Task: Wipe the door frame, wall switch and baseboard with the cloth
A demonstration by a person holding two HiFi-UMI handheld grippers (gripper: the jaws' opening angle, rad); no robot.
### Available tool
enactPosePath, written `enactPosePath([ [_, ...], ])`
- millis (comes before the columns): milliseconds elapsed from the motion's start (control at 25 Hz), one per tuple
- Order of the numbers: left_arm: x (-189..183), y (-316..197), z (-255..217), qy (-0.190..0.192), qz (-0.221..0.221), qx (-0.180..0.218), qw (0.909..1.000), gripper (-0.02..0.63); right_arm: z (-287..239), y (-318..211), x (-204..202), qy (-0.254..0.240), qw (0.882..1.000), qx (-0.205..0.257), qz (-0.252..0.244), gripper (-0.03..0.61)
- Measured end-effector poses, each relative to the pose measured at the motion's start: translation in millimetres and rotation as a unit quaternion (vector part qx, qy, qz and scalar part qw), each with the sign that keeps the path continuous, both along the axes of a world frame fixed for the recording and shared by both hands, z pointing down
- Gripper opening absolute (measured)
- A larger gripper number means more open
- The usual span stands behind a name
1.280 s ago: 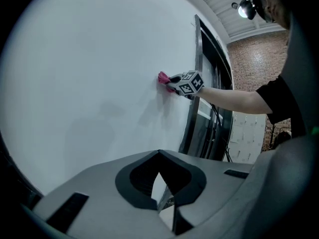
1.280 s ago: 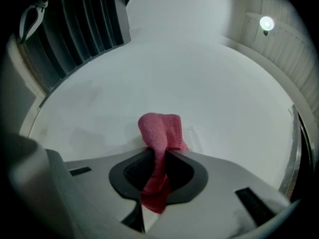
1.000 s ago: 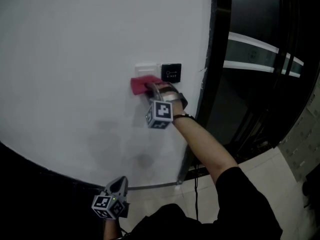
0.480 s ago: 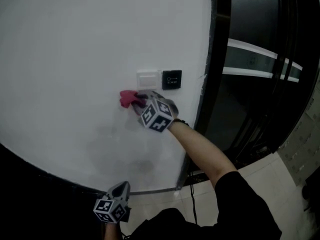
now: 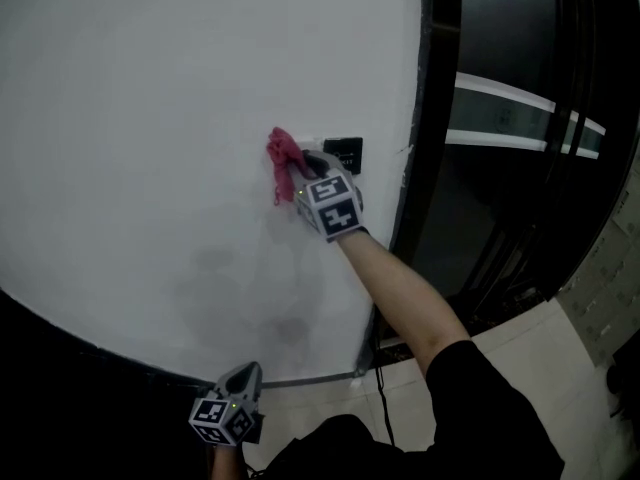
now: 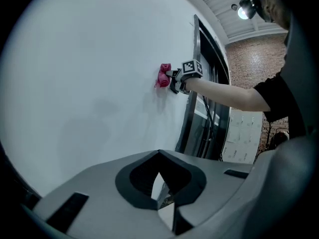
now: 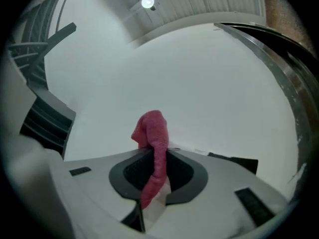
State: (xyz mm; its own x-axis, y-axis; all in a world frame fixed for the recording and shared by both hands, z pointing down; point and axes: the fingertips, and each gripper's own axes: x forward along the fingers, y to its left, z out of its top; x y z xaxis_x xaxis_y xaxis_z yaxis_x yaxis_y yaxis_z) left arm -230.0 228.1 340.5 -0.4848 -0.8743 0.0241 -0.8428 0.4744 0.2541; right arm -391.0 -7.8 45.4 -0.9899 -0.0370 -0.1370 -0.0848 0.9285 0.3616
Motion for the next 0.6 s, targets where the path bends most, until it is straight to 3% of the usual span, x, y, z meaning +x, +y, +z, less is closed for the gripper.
enactPosePath([
  [160, 3.5, -4.4, 4.5, 0.002, 0.006, -0.005, 1.0, 0.0, 6.4, -25.6, 14.0, -0.006, 1.0, -0.03, 0.007, 0.063],
  [320, -1.0, -8.4, 5.0, 0.003, 0.008, -0.007, 0.9999, 0.0, 6.3, -54.0, 24.3, -0.014, 0.999, -0.008, 0.039, 0.061],
  [600, 8.9, -16.0, 5.1, 0.003, 0.019, -0.002, 0.9998, 0.0, 6.7, -65.6, 37.7, -0.015, 0.999, 0.012, 0.044, 0.063],
])
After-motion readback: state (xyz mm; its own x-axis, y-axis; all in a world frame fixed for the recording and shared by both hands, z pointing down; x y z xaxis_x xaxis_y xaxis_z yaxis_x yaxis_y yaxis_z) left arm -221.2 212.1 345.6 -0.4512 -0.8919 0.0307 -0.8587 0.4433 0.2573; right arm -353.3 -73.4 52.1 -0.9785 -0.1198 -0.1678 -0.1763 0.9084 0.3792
